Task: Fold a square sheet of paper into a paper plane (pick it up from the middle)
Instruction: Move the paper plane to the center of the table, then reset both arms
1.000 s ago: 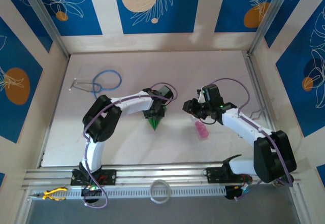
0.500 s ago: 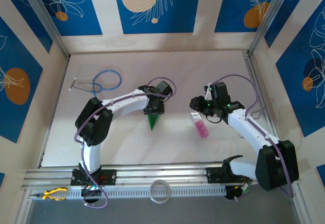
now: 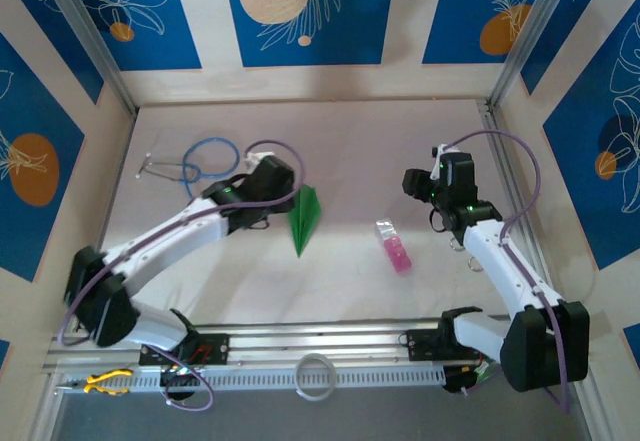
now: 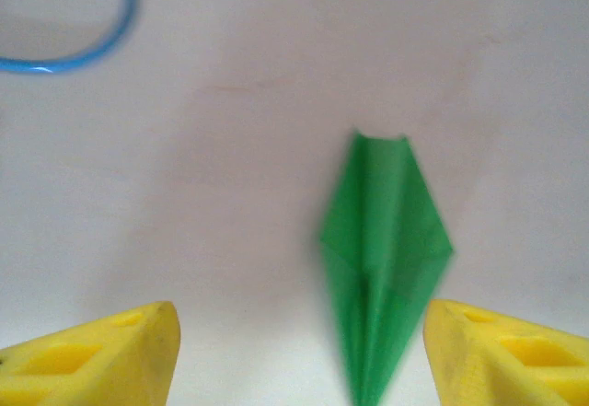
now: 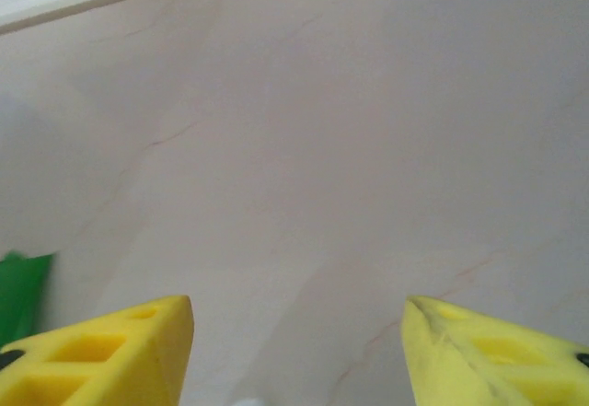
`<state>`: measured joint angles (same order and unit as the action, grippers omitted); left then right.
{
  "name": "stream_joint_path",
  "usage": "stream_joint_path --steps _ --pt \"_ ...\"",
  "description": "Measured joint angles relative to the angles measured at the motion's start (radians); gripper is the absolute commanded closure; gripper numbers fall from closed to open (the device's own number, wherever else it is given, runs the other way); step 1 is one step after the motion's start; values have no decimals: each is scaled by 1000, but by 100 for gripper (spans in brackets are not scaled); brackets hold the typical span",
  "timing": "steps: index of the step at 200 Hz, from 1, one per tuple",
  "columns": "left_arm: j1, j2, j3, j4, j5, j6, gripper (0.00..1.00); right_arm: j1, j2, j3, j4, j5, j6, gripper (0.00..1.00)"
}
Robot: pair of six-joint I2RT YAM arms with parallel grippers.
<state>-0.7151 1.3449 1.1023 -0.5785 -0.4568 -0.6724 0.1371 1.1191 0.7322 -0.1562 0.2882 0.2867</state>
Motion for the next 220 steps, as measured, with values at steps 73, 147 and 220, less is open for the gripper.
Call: stream_joint_path --steps 73,147,220 --pt "418 -307 -492 355 -69 334 0 -139 168 -202 401 -112 -116 34" --pt "576 -105 -782 1031 58 611 0 -113 349 -331 856 -261 -227 33" --pt "649 222 -771 1458 264 654 0 -137 405 -336 935 -212 -192 1"
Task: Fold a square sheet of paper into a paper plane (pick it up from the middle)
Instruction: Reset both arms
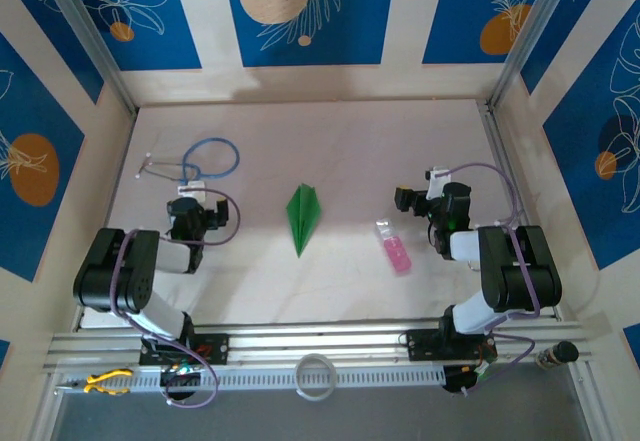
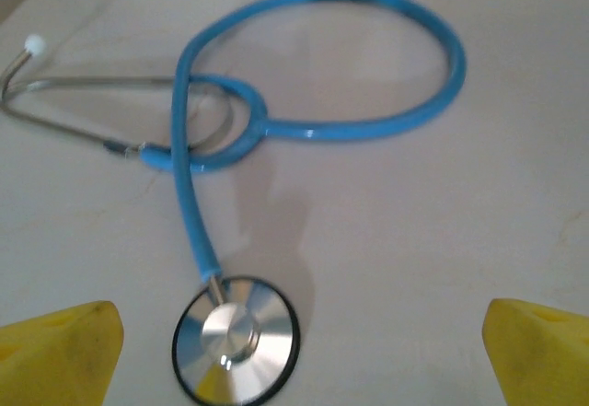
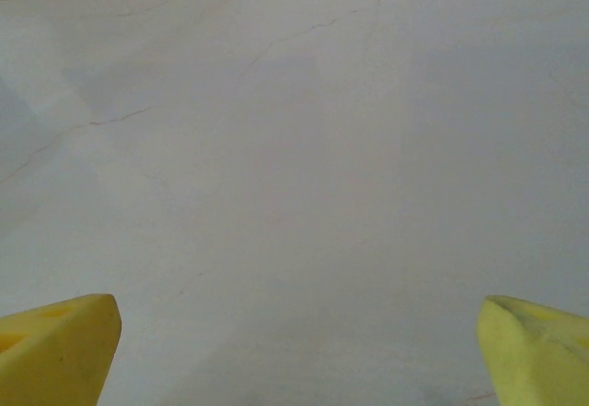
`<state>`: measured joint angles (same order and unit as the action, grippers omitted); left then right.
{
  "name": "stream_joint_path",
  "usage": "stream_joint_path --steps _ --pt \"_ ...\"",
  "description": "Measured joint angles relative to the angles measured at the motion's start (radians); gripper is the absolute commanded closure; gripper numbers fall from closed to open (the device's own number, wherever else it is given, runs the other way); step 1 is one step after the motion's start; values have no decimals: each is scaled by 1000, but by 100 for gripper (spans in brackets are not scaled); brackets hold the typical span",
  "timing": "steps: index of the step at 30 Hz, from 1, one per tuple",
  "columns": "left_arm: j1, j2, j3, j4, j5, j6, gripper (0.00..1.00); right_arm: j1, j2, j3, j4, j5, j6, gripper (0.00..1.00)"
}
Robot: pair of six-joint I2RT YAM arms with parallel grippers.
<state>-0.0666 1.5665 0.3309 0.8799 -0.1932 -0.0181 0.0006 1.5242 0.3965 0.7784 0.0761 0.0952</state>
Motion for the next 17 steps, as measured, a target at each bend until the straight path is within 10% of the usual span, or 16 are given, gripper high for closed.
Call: stream_joint_path --steps 17 --pt "0 -2 5 74 45 21 0 0 0 1 0 14 3 1"
